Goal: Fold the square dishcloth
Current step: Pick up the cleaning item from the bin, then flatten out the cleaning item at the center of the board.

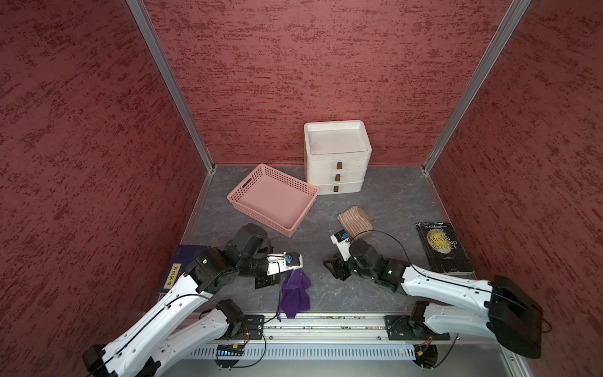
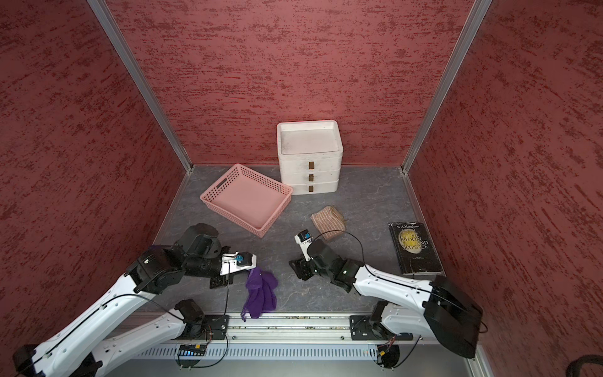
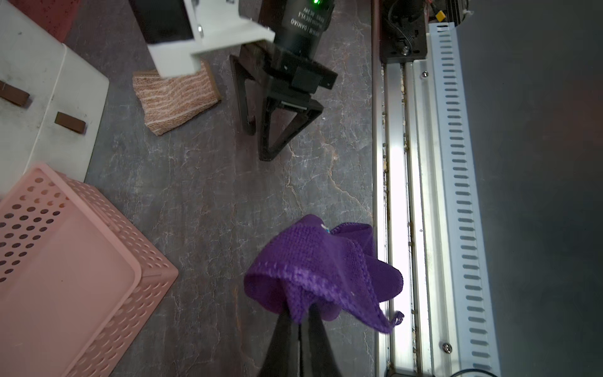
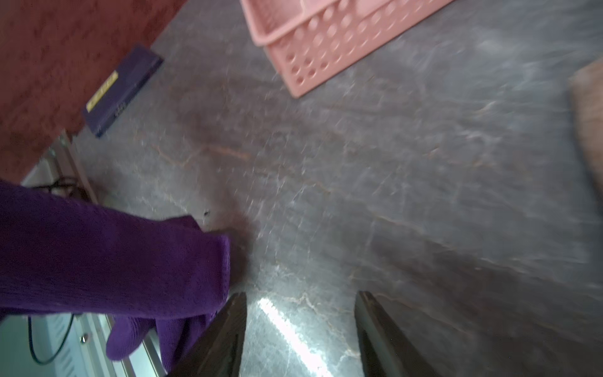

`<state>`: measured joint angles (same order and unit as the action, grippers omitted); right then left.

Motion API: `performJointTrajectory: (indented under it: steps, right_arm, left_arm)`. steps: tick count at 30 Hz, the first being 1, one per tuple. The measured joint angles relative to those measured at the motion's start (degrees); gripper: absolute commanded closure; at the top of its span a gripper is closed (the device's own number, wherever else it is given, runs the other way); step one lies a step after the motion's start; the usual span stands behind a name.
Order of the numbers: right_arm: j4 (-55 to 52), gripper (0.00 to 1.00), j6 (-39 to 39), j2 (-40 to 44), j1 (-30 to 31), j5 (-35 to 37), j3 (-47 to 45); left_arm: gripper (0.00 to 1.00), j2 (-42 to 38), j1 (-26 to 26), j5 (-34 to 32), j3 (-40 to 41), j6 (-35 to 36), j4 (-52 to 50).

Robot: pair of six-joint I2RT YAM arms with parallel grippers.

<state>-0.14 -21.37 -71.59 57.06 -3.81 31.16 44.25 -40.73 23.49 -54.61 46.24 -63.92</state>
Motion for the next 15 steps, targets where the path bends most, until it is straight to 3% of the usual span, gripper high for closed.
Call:
performJointTrajectory:
  steps: [6, 11, 13, 15]
  right_arm:
    - [4.4, 0.42, 7.9, -13.0, 7.7, -4.6, 6.4]
    - [11.0, 0.46, 12.5, -20.5, 9.9, -9.5, 9.6]
    - [12.2, 0.59, 13.5, -23.1, 9.9, -10.8, 10.9]
    - [12.8, 0.83, 14.2, -24.9, 9.9, -11.3, 12.1]
  left_arm:
    - [1.00, -2.4, 0.6, 0.9, -0.5, 4.3, -7.9]
    - [1.00, -3.9, 0.9, 0.9, -0.5, 5.3, -9.8]
    - [1.00, -4.4, 0.9, 0.9, -0.5, 5.3, -10.0]
    - [1.00, -4.6, 0.9, 0.6, -0.5, 5.3, -10.0]
